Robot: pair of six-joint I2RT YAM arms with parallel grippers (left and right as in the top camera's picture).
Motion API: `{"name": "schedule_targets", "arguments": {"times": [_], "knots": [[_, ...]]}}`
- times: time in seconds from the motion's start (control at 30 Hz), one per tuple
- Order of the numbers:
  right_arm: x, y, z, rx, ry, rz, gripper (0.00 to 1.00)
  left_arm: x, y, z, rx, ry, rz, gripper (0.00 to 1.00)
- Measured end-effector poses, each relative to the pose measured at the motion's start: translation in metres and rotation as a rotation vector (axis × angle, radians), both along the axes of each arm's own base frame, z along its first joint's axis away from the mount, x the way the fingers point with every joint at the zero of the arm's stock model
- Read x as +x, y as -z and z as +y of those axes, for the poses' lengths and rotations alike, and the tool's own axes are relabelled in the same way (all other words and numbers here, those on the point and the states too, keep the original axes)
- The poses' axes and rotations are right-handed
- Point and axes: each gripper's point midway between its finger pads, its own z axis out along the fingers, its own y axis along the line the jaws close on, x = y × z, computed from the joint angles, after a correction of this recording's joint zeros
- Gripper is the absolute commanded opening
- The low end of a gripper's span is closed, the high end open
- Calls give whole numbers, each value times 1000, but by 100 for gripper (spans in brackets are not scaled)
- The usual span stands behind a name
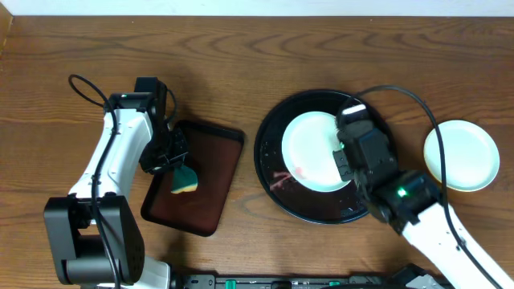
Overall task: Clean dirty plates on tray and stack at the side
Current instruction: 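Return the sponge with the left gripper to the dark-red tray, then lift the pale green plate edge with the right gripper and tilt it up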
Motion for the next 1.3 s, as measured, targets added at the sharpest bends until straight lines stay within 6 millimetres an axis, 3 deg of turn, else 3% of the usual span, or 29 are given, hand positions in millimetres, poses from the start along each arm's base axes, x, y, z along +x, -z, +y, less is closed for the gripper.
{"name": "schedule_targets", "arguments": {"times": [0.23, 0.63, 0.8, 1.3], "knots": [[-7, -36, 7, -196, -68, -160, 1, 0, 0, -2, -14, 6, -1, 8], [-29, -74, 40, -521, -218, -344, 1, 0, 0, -2, -15, 6, -1, 8], [-36, -89, 44, -611, -226, -402, 1, 0, 0, -2, -15, 6, -1, 8], [-40, -105, 40, -722, -195, -446, 1, 0, 0, -2, -15, 6, -1, 8]]}}
